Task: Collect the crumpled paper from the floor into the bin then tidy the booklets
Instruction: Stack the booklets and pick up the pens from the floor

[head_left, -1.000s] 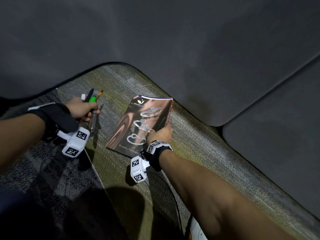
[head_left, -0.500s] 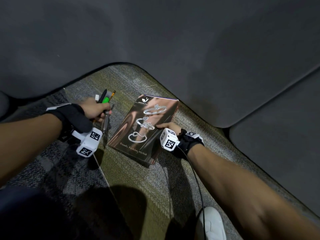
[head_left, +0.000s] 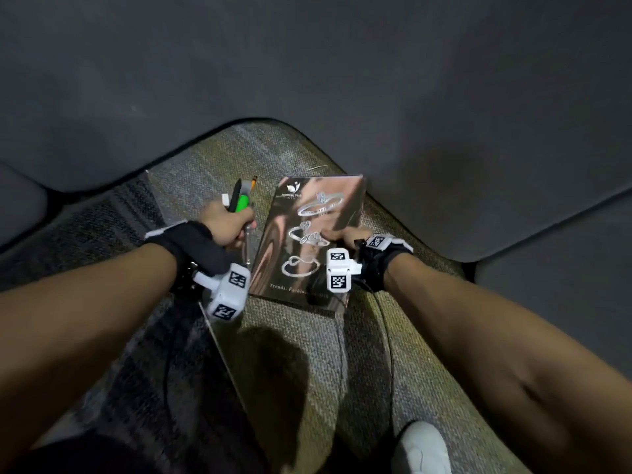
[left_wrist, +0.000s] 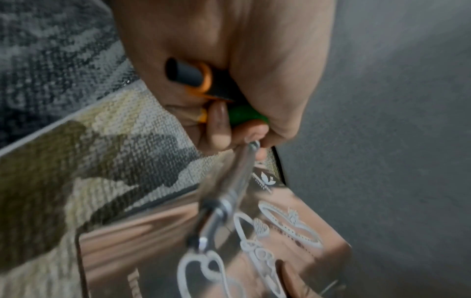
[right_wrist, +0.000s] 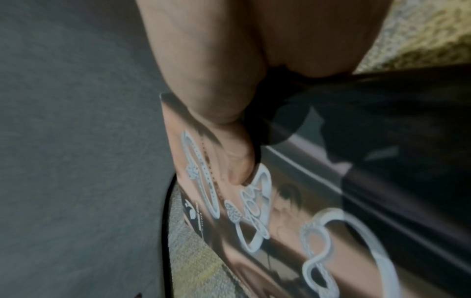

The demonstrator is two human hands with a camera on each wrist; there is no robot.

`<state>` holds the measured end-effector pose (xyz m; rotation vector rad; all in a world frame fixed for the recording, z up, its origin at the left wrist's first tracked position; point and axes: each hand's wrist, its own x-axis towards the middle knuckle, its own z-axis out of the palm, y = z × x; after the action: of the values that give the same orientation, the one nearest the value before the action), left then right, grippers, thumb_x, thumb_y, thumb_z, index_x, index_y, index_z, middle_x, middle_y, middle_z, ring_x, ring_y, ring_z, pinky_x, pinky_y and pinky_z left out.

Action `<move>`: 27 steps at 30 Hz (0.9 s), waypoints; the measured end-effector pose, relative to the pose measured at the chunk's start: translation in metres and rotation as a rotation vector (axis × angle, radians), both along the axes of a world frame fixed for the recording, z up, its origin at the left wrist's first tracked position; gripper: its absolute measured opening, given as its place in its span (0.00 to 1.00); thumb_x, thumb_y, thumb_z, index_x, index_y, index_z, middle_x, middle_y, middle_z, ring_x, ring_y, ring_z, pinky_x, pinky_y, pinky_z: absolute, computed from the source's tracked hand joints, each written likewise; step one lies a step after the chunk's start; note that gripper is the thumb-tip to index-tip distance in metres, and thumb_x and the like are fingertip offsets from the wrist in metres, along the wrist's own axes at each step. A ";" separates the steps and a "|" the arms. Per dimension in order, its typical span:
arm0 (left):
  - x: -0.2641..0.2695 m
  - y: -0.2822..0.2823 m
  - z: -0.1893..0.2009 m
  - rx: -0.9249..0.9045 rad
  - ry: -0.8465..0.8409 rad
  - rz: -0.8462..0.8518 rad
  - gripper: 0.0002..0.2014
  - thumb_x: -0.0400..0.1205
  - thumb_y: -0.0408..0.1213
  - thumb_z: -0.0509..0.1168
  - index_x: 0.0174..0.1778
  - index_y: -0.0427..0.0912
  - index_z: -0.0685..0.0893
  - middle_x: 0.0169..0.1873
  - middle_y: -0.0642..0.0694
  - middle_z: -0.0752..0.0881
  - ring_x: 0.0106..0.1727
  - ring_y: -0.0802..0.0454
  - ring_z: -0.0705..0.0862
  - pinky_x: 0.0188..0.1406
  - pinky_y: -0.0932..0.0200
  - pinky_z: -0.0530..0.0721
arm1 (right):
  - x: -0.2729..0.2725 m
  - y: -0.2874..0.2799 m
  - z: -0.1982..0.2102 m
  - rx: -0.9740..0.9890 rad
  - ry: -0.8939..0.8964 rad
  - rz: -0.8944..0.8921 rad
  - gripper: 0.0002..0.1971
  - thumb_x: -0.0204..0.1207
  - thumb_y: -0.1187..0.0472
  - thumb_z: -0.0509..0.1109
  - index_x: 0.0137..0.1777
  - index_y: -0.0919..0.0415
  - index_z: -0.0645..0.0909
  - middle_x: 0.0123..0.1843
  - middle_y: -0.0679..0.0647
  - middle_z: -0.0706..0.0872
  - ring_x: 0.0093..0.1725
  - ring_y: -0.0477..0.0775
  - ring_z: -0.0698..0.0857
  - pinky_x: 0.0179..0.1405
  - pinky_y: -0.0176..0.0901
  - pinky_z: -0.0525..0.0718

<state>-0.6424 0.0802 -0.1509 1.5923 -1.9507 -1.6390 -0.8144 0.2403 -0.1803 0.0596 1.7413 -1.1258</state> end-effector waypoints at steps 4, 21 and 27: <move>-0.013 0.029 0.021 0.053 0.079 0.104 0.11 0.79 0.31 0.63 0.29 0.36 0.78 0.22 0.41 0.81 0.10 0.57 0.67 0.13 0.70 0.68 | -0.007 -0.001 0.024 -0.009 0.081 -0.006 0.15 0.65 0.69 0.81 0.51 0.69 0.83 0.39 0.60 0.92 0.33 0.59 0.91 0.34 0.56 0.91; 0.007 0.082 0.335 0.070 0.125 0.200 0.01 0.78 0.21 0.61 0.42 0.28 0.75 0.21 0.43 0.72 0.11 0.62 0.71 0.10 0.71 0.66 | 0.001 0.047 0.338 -0.094 0.240 0.165 0.15 0.69 0.79 0.71 0.43 0.56 0.87 0.38 0.51 0.92 0.38 0.53 0.89 0.33 0.40 0.87; 0.045 0.060 0.528 0.081 0.208 0.217 0.08 0.77 0.22 0.61 0.35 0.38 0.74 0.16 0.49 0.78 0.11 0.55 0.66 0.12 0.69 0.63 | 0.033 0.029 0.534 -0.193 0.097 0.201 0.14 0.66 0.77 0.76 0.52 0.68 0.85 0.47 0.65 0.91 0.47 0.68 0.90 0.51 0.61 0.88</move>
<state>-0.5970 0.1403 0.3771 1.5282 -1.5715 -1.7344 -0.7815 0.2696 0.3540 -0.2863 1.6730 -1.1567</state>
